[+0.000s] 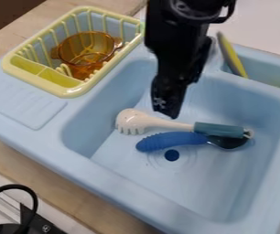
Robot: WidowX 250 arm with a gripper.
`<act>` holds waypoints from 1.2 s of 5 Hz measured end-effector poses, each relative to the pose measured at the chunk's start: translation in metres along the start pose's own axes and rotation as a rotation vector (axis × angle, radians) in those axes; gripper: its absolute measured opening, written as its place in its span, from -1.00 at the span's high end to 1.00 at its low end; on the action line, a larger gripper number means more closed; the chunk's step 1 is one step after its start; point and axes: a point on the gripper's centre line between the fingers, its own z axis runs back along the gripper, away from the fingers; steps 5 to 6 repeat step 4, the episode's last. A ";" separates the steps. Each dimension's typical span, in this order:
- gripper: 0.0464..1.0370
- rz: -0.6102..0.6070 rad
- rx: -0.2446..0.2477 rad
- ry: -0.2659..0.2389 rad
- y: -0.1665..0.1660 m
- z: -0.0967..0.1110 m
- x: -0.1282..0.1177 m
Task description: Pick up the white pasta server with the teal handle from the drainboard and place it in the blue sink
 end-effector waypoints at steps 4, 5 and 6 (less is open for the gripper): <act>-0.90 -0.103 0.037 0.003 0.019 -0.002 0.065; -0.90 -0.103 0.037 0.003 0.019 -0.002 0.065; -0.90 -0.103 0.037 0.003 0.019 -0.002 0.065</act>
